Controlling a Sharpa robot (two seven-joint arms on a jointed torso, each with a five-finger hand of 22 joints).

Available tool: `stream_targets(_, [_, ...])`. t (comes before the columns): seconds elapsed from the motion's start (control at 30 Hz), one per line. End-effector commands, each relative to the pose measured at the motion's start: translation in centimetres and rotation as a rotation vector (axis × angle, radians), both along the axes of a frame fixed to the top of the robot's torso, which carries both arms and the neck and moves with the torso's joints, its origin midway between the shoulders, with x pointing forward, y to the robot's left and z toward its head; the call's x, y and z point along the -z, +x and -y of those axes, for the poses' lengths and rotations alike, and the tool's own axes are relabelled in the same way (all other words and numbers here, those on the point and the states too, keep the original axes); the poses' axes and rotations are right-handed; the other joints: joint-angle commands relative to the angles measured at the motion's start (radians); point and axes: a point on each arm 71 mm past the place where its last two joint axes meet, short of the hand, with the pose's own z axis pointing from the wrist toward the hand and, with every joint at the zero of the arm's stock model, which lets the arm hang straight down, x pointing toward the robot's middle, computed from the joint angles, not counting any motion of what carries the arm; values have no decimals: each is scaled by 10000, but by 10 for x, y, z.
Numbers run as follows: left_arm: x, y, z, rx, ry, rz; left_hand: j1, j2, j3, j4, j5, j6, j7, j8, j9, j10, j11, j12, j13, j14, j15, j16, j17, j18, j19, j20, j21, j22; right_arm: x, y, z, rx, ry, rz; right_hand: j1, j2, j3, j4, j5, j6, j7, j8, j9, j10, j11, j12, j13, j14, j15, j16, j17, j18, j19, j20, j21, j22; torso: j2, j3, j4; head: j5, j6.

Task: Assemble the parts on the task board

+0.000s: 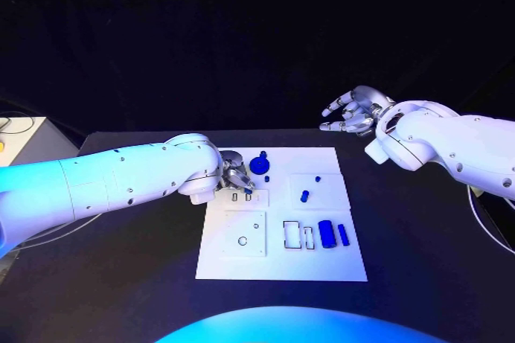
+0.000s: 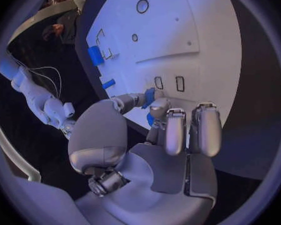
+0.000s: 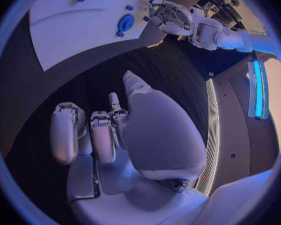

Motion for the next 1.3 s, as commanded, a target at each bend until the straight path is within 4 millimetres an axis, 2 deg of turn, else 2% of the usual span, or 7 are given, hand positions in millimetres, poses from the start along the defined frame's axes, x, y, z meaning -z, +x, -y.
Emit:
stream_targets(0.03, [1,-2,2,307,191,-136,7,86,2022,-2066,68,133,-102,60,10,108,-9,75,32,845,-61,45,1875,-167,77,10,67,302,0,0,0,-127,-42,-23,-110,27,19,26,-39,-62,-12,43,17,-14,20,-21,1316,1046,68,4,2603,62,110,82,-22,1219,2,-5,1,-2,-18])
stream_targets(0.7, [3,-6,2,716,554,-330,-28,82,2023,-2059,130,146,-111,80,27,114,-16,78,21,846,-68,47,1874,-167,79,4,71,307,5,1,1,-79,-69,-84,-132,18,20,36,-54,-72,-12,50,21,-42,20,-47,1285,1030,69,-28,2574,74,87,85,-76,1187,-4,-3,-3,102,-79])
stream_targets(0.87, [4,-6,3,747,610,-257,-28,82,2023,-2059,130,146,-111,80,27,114,-16,78,21,846,-68,47,1874,-167,79,4,71,307,5,1,1,-58,-34,17,-142,14,24,42,-52,-79,-12,54,23,-152,21,-156,1165,980,70,-129,2482,119,6,86,-270,1066,-2,-2,3,72,-78])
stream_targets(0.93, [5,-6,3,747,626,-232,-28,82,2023,-2059,130,146,-111,80,27,114,-16,78,21,846,-68,47,1874,-167,79,4,71,307,4,1,1,-61,11,118,-114,-23,108,32,-7,-152,-10,84,41,-662,21,-665,635,718,70,-624,2044,301,-379,90,-1133,542,-2,-2,-2,84,-74])
stream_targets(1.07, [6,-7,3,741,631,-221,-47,81,2018,-2050,141,145,-114,86,33,110,-18,71,6,842,-70,34,1856,-167,78,2,71,307,3,1,1,-65,119,280,-68,-151,349,73,26,-349,32,207,112,-2469,53,-2519,-1270,-409,105,-2472,502,1013,-2140,135,-5197,-1965,-1,-2,-7,75,-71])
stream_targets(1.1, [6,-7,3,740,629,-220,-47,81,2018,-2050,141,145,-114,86,33,110,-18,71,6,842,-70,34,1856,-167,78,2,71,307,3,2,1,-68,143,309,-60,-183,389,74,27,-383,41,260,136,-2723,67,-2770,-1552,-586,121,-2734,280,1100,-2370,147,-5819,-2366,0,-1,-8,78,-72])
stream_targets(1.3, [7,-7,3,722,621,-213,-47,81,2018,-2050,141,145,-114,86,33,110,-18,71,6,842,-70,34,1856,-167,78,2,71,307,3,2,1,-78,235,397,-61,-225,437,75,31,-462,58,337,170,-3054,93,-3043,-1896,-791,149,-3008,22,1174,-2562,167,-6448,-2779,-4,0,-4,69,-75])
